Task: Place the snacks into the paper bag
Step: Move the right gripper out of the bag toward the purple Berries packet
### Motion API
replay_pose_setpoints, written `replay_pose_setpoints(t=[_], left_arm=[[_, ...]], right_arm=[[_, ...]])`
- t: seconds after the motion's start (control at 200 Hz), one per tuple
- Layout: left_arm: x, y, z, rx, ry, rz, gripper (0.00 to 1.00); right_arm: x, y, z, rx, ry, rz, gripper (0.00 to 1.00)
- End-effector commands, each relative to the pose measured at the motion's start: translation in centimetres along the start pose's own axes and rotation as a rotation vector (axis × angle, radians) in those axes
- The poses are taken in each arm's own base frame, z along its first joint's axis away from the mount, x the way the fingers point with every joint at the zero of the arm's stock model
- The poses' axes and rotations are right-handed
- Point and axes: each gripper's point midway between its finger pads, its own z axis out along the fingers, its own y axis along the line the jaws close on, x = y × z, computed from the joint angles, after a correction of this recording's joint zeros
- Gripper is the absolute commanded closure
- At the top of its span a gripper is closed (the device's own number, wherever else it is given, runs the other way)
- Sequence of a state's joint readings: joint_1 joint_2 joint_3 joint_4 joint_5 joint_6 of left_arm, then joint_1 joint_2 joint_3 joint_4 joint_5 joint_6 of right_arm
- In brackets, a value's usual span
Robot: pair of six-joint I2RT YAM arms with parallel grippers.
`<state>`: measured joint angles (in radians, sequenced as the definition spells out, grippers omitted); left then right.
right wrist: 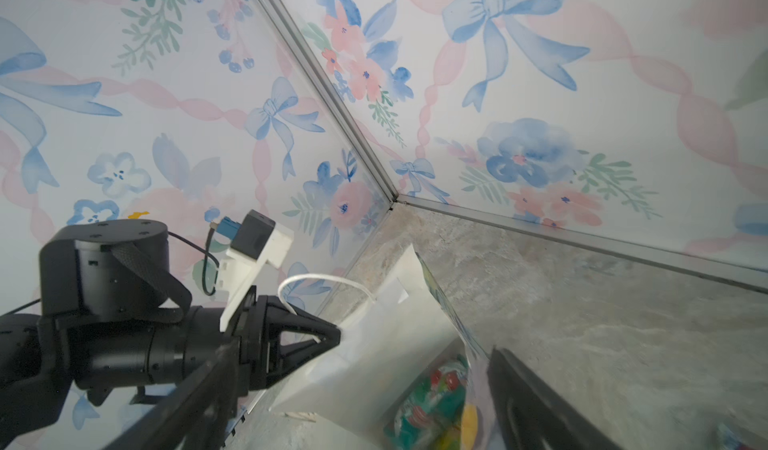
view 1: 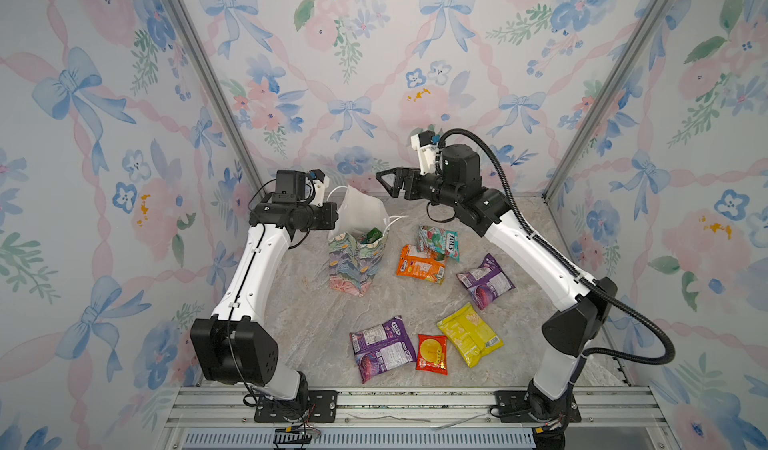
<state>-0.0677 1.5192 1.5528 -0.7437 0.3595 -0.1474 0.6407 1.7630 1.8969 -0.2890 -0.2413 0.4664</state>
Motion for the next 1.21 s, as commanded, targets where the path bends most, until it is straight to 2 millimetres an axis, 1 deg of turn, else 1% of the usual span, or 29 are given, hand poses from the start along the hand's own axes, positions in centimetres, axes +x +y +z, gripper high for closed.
replay_pose_setpoints(t=[0.0, 0.155, 0.16, 0.23, 0.325, 0.405, 0.57, 0.665, 0.74, 0.805, 0.81, 0.91, 0.985, 1.035, 1.05, 1.12, 1.2], left_arm=[[-0.1, 0.2, -0.4, -0.012, -0.017, 0.023, 1.0], [0.2, 0.7, -0.3, -0.027, -0.02, 0.021, 1.0], [0.2, 0.7, -0.3, -0.028, -0.022, 0.021, 1.0], [0.3, 1.0, -0.1, -0.031, -0.026, 0.017, 1.0], [0.3, 1.3, 0.0, -0.029, -0.023, 0.008, 1.0], [0.1, 1.4, 0.0, -0.023, -0.027, 0.0, 1.0], [0.0, 1.7, 0.0, -0.03, -0.031, -0.005, 1.0], [0.0, 1.8, -0.1, -0.034, -0.034, -0.008, 1.0], [0.1, 1.8, -0.1, -0.034, -0.034, -0.006, 1.0], [0.2, 2.0, -0.1, -0.036, -0.032, -0.011, 1.0], [0.2, 2.0, 0.0, -0.036, -0.031, -0.012, 1.0], [0.3, 1.9, 0.0, -0.033, -0.031, -0.012, 1.0], [0.3, 1.9, -0.1, -0.034, -0.032, -0.01, 1.0], [0.3, 1.9, 0.0, -0.034, -0.031, -0.01, 1.0], [0.3, 1.9, -0.1, -0.034, -0.032, -0.01, 1.0], [0.4, 1.9, -0.1, -0.033, -0.032, -0.01, 1.0], [0.4, 2.0, -0.1, -0.036, -0.031, -0.011, 1.0]], right_arm=[[1.4, -1.8, -4.0, 0.094, 0.01, -0.033, 0.04], [8.3, -5.6, -7.6, 0.239, 0.133, 0.008, 0.04], [8.3, -5.5, -7.8, 0.239, 0.132, 0.009, 0.04], [11.8, -6.9, -9.1, 0.286, 0.189, 0.046, 0.03], [16.4, -7.9, -10.3, 0.328, 0.271, 0.1, 0.03], [20.1, -8.4, -10.8, 0.358, 0.339, 0.137, 0.03], [26.7, -7.4, -10.5, 0.345, 0.477, 0.206, 0.0], [30.1, -6.2, -10.4, 0.326, 0.572, 0.217, 0.02], [32.6, -4.9, -10.5, 0.309, 0.641, 0.192, 0.02], [34.5, -4.2, -10.9, 0.316, 0.7, 0.152, 0.02], [34.9, -4.2, -11.0, 0.32, 0.712, 0.144, 0.02], [37.7, -3.5, -11.7, 0.335, 0.806, 0.056, 0.02], [39.4, -2.9, -12.2, 0.336, 0.87, -0.029, 0.01], [40.5, -2.8, -12.4, 0.351, 0.91, -0.072, 0.0], [40.8, -2.9, -12.5, 0.344, 0.928, -0.107, 0.0], [42.1, -2.7, -12.6, 0.347, 0.986, -0.172, 0.0], [43.0, -2.5, -12.6, 0.357, 1.03, -0.253, 0.0]])
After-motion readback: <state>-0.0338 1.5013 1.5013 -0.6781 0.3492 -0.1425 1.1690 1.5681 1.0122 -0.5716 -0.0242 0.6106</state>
